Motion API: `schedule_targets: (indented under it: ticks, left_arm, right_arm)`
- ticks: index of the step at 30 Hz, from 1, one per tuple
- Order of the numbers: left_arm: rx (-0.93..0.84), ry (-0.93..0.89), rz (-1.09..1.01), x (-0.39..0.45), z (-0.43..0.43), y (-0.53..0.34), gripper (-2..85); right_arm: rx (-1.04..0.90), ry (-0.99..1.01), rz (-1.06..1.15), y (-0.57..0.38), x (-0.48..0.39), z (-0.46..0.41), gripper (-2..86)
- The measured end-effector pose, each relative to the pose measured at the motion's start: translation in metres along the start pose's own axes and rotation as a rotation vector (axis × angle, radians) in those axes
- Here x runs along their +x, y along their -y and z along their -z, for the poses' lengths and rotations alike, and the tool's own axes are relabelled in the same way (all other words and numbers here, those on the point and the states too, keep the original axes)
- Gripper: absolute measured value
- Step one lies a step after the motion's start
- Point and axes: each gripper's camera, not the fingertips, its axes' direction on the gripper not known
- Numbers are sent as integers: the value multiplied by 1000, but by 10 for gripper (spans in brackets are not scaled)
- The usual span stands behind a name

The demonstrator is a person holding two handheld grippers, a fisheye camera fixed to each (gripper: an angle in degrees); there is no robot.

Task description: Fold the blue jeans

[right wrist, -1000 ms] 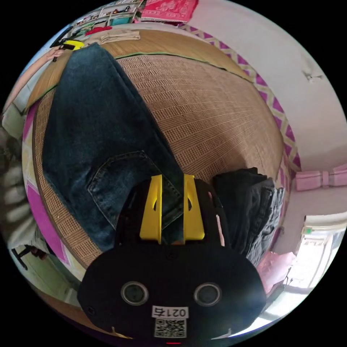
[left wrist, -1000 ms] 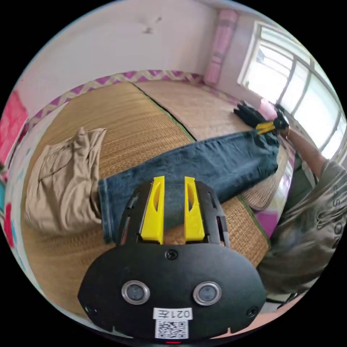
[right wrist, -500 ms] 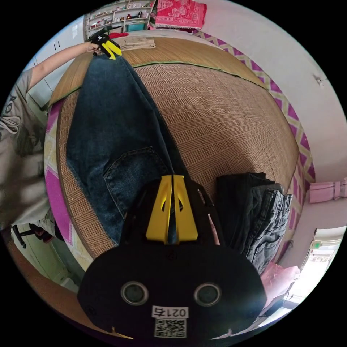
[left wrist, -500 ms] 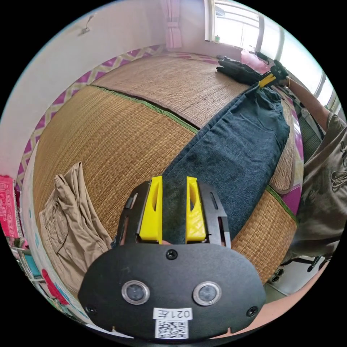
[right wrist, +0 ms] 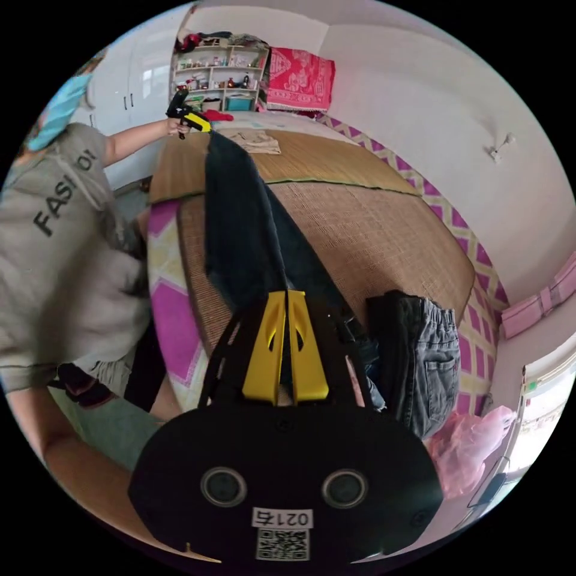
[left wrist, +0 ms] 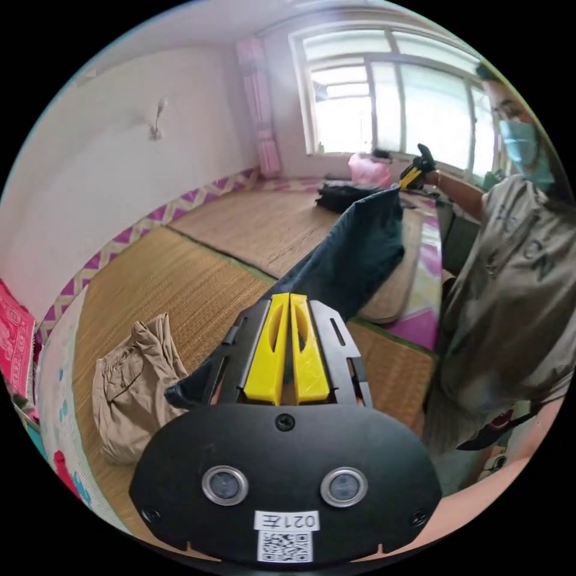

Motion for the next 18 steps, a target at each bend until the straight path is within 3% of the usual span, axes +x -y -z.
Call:
schedule_targets:
  ticks: [4,9,12,14,18]
  left_arm:
    - [93,-47,19,93,100,-73,-9]
    - [-14,-158,212,154,66,-188,-9]
    - [-89,-216,406,159,9,-267,-9]
    - [-23,-275,527,150,2,-308,-9]
    - [135,-318,535,141,48,-320,-9]
  right_arm:
    - [61,64,1,-69,-79,51,-10]
    - [-154,131,-97,-155,-159,-30,-10]
    - [-93,148,-259,-198,-146,-65,-9]
    - [-31,223,-344,-217,-125,-52,-7]
    - [13,295,-315,-225,-105,12,-5]
